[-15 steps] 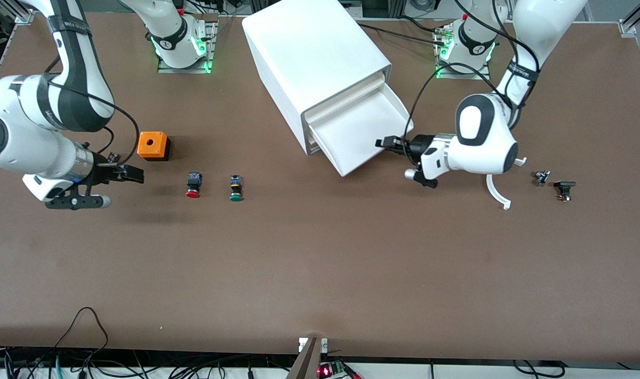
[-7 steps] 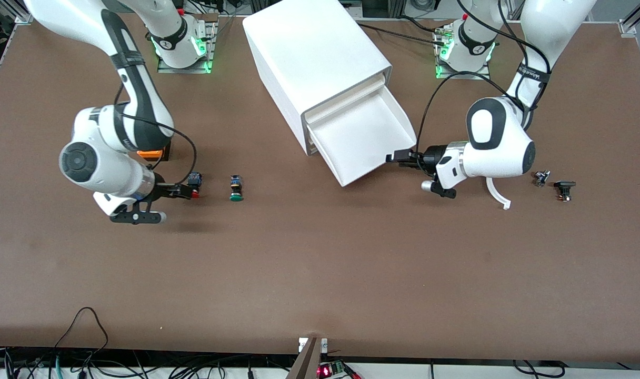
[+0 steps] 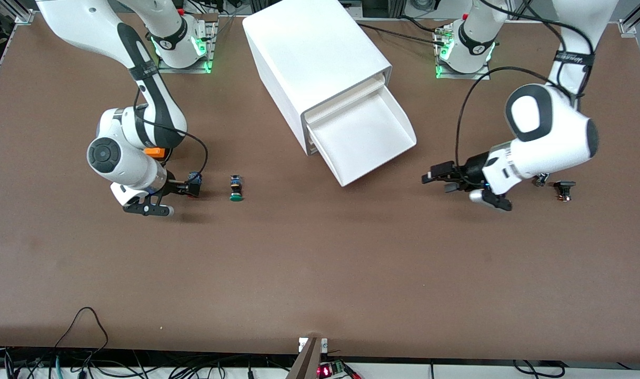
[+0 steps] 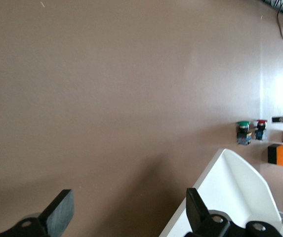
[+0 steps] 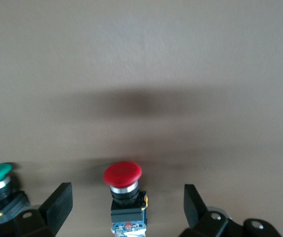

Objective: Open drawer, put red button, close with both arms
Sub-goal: 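Grasp the red push button with the right gripper while the left gripper withdraws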

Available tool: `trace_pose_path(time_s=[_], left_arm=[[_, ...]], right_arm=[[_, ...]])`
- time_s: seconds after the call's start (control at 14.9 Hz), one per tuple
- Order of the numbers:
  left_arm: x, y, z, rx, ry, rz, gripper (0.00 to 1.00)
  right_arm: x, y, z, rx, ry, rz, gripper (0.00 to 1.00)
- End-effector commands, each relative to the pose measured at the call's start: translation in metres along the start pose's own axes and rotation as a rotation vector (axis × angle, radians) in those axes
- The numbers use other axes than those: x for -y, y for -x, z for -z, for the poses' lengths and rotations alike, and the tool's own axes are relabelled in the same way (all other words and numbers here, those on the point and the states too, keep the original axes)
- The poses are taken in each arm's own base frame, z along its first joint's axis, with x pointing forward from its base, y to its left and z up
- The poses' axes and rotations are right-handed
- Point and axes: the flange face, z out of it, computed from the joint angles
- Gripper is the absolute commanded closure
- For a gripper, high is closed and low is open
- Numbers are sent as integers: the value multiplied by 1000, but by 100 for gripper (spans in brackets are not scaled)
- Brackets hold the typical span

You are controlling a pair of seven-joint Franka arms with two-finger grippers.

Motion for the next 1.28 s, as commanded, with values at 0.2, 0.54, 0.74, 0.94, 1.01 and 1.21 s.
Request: trace_pose_path(time_s=[0.2, 0.54, 0.74, 0.94, 1.01, 1.21], left_arm=[[-28, -1, 136, 41, -208, -144, 0], [-81, 11, 226, 143, -466, -69, 0], [-91, 28, 243, 156, -540, -73, 0], [-95, 25, 244, 138, -612, -124, 0], [-97, 24, 242, 140, -617, -130, 0], [-101, 20, 239, 112, -624, -152, 0]], right_arm=[[21, 34, -15, 5, -8, -32, 0], [13, 50, -37, -27, -11, -35, 0], [11, 53, -39, -29, -10, -32, 21], [13, 52, -38, -32, -11, -19, 53], [14, 52, -39, -30, -9, -17, 61], [15, 49, -36, -38, -11, -14, 72]])
